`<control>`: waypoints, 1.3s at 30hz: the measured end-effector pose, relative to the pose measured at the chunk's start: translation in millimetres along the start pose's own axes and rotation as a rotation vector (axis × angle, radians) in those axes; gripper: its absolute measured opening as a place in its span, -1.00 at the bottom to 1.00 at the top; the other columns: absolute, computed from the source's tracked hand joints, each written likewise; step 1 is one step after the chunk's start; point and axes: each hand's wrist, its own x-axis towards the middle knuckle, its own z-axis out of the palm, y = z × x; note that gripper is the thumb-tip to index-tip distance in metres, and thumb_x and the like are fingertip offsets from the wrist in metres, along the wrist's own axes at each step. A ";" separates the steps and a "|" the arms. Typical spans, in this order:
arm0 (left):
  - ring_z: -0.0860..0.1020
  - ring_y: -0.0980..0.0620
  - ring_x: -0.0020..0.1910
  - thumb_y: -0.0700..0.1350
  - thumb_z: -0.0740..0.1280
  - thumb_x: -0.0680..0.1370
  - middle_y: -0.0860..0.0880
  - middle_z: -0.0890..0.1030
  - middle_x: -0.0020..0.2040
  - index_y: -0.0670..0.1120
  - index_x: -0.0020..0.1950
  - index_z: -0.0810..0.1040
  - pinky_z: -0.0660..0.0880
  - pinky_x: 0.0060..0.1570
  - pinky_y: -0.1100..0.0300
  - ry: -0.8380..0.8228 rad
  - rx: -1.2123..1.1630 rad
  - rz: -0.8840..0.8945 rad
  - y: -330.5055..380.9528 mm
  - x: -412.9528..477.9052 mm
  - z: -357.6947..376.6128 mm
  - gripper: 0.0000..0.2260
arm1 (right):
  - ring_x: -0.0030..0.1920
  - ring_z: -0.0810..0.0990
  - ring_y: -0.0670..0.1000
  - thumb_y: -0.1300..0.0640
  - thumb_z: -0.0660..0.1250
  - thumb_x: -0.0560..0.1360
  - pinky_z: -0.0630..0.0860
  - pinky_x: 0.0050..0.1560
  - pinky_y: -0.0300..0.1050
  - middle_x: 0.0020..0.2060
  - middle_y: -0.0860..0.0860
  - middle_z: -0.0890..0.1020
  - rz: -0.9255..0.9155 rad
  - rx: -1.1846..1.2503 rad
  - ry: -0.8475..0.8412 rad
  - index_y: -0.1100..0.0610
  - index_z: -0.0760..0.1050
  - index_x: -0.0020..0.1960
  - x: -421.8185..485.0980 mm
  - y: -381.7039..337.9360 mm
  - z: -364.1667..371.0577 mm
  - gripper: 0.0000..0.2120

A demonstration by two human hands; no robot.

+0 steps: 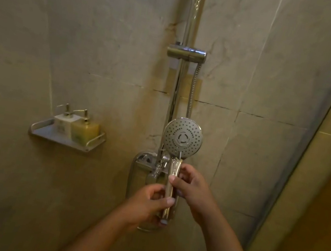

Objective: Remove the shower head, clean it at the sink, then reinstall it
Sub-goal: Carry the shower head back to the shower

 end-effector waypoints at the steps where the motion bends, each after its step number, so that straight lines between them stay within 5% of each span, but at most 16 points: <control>1: 0.68 -0.04 -0.10 -0.23 0.41 0.53 -0.08 0.68 -0.08 -0.12 0.18 0.56 0.62 -0.20 0.03 -0.015 0.003 0.009 0.4 4.3 -7.7 -0.77 | -0.11 0.64 0.04 0.32 0.40 0.53 0.57 0.01 0.07 -0.20 -0.01 0.68 0.002 0.004 0.015 0.15 0.55 0.08 4.4 -0.7 3.6 -0.83; 7: 0.69 -0.08 -0.08 -0.28 0.38 0.55 -0.20 0.67 0.07 -0.13 0.23 0.56 0.59 -0.23 0.12 -0.021 0.019 0.080 4.2 21.5 -38.7 -0.74 | -0.16 0.67 -0.04 0.30 0.40 0.54 0.59 -0.16 -0.13 -0.18 -0.01 0.68 -0.002 0.010 0.131 0.13 0.52 0.12 25.1 -6.6 17.4 -0.81; 11: 0.70 -0.07 -0.11 -0.29 0.36 0.56 -0.18 0.69 0.04 -0.11 0.21 0.57 0.61 -0.25 0.11 -0.059 0.044 0.134 15.0 32.1 -43.0 -0.75 | -0.01 0.69 0.15 0.22 0.42 0.54 0.62 0.10 0.19 -0.14 0.05 0.70 -0.010 -0.057 0.132 0.13 0.49 0.16 33.4 -20.0 14.5 -0.77; 17: 0.71 -0.12 -0.03 -0.26 0.38 0.55 -0.18 0.67 0.07 -0.12 0.23 0.54 0.65 -0.15 0.04 -0.081 0.082 0.160 30.1 44.5 -31.6 -0.74 | 0.03 0.72 0.16 0.24 0.39 0.56 0.56 0.20 0.31 -0.04 0.13 0.75 -0.041 -0.142 0.122 0.15 0.47 0.21 44.4 -34.9 -3.0 -0.75; 22: 0.71 -0.12 -0.06 -0.23 0.41 0.54 -0.15 0.69 0.06 -0.10 0.22 0.53 0.66 -0.14 -0.04 -0.042 0.165 0.198 59.0 72.1 -14.2 -0.73 | 0.02 0.73 0.09 0.24 0.38 0.56 0.59 0.16 0.30 -0.01 0.14 0.73 -0.106 -0.159 0.124 0.13 0.46 0.25 60.9 -62.0 -27.9 -0.73; 28: 0.71 -0.01 -0.09 -0.12 0.42 0.54 -0.06 0.70 -0.01 0.10 0.09 0.52 0.66 -0.21 0.09 -0.016 0.292 0.332 113.6 93.6 12.8 -0.82 | 0.04 0.73 0.06 0.23 0.40 0.55 0.64 0.11 0.24 -0.03 0.06 0.75 -0.215 -0.179 0.124 0.05 0.45 0.26 81.7 -116.9 -60.1 -0.68; 39: 0.70 0.01 -0.05 -0.14 0.35 0.59 -0.08 0.65 0.07 -0.03 0.24 0.49 0.66 -0.18 0.11 -0.018 0.307 0.383 174.7 112.9 32.6 -0.77 | 0.03 0.72 0.10 0.20 0.41 0.54 0.65 0.07 0.22 -0.06 0.12 0.74 -0.313 -0.280 0.150 0.08 0.49 0.17 109.6 -177.0 -77.5 -0.77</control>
